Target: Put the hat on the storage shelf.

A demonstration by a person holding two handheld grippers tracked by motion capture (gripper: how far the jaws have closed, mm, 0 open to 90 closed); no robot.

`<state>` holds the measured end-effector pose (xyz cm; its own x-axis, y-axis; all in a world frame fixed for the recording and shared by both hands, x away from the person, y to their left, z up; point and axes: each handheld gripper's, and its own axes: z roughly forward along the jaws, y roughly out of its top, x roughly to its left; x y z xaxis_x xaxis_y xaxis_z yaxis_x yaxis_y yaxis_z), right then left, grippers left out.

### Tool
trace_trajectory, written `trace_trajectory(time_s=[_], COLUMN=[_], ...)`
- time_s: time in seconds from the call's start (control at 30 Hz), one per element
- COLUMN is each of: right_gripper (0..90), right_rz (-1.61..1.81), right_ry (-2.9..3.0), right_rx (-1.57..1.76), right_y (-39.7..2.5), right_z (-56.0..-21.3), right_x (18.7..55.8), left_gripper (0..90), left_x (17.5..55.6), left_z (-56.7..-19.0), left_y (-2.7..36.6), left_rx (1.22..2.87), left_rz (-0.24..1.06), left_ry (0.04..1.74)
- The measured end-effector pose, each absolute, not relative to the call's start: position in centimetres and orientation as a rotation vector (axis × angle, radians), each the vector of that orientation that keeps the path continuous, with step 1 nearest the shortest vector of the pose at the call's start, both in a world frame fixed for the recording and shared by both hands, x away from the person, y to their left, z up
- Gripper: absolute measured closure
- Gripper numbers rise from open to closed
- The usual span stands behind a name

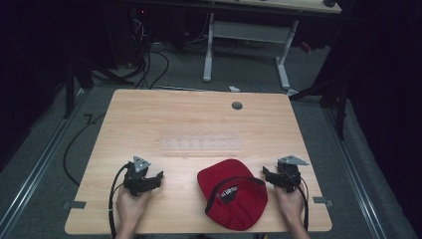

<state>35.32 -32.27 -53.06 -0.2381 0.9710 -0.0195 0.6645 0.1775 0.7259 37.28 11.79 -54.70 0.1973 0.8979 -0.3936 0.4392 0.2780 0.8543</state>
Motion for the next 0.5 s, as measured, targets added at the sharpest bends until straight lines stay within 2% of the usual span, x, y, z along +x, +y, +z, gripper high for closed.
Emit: trace_trajectory(time_s=[0.5], right_gripper=[33.6], right_rz=[0.834], right_ry=[1.974], right_rx=[1.537], right_y=[-32.27], right_z=[-53.05], right_x=[35.42], left_gripper=[29.3], left_x=[37.28], left_z=[-54.7], left_y=[11.78], left_rx=[1.339], left_rz=[0.513], left_ry=[1.42])
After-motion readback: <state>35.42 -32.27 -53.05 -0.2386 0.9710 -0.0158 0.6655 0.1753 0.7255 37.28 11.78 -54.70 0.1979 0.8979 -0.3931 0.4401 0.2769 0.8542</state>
